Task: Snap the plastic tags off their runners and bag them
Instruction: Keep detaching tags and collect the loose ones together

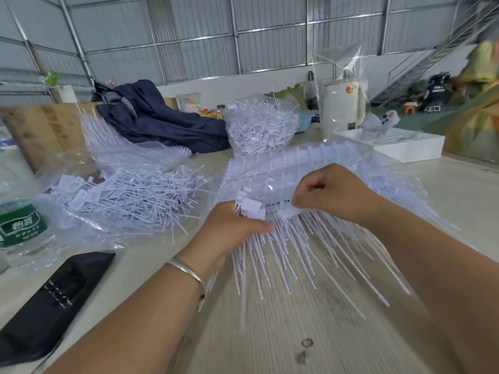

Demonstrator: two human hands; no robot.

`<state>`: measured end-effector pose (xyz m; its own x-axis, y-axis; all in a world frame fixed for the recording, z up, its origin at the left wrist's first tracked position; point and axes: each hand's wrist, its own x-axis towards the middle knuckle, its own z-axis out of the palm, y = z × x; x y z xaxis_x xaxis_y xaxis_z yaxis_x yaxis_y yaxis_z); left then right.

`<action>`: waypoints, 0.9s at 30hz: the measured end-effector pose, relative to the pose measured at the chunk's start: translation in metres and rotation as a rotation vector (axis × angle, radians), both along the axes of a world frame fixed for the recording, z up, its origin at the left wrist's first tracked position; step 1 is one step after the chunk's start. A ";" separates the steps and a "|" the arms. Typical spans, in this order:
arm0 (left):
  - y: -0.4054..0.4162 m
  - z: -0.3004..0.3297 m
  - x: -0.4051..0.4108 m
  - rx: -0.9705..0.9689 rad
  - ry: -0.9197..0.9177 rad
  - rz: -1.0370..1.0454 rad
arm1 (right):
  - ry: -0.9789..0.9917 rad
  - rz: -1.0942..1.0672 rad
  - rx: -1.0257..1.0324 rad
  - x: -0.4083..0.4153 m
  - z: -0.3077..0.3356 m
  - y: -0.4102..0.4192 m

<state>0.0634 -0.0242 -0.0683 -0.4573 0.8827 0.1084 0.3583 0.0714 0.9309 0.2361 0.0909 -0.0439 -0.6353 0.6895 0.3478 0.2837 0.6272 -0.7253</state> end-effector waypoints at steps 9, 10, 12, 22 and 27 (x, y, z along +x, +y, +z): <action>0.000 0.000 0.000 -0.024 -0.400 -0.031 | 0.039 0.086 -0.138 -0.005 -0.005 -0.004; -0.001 0.001 0.001 -0.037 -0.397 -0.064 | 0.037 0.110 -0.137 -0.007 -0.006 -0.005; -0.002 0.002 0.001 -0.064 -0.372 -0.114 | 0.035 0.143 -0.132 -0.009 -0.006 -0.005; -0.003 0.002 -0.002 -0.040 -0.577 -0.190 | 0.089 0.137 -0.114 0.001 -0.006 0.001; -0.004 0.003 0.012 0.065 -0.901 -0.437 | 0.196 0.337 -0.294 -0.002 0.000 -0.012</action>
<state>0.0754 -0.0286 -0.0655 -0.0295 0.9974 -0.0651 -0.4998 0.0417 0.8651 0.2336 0.0786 -0.0435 -0.7820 0.5440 0.3041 -0.0592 0.4209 -0.9052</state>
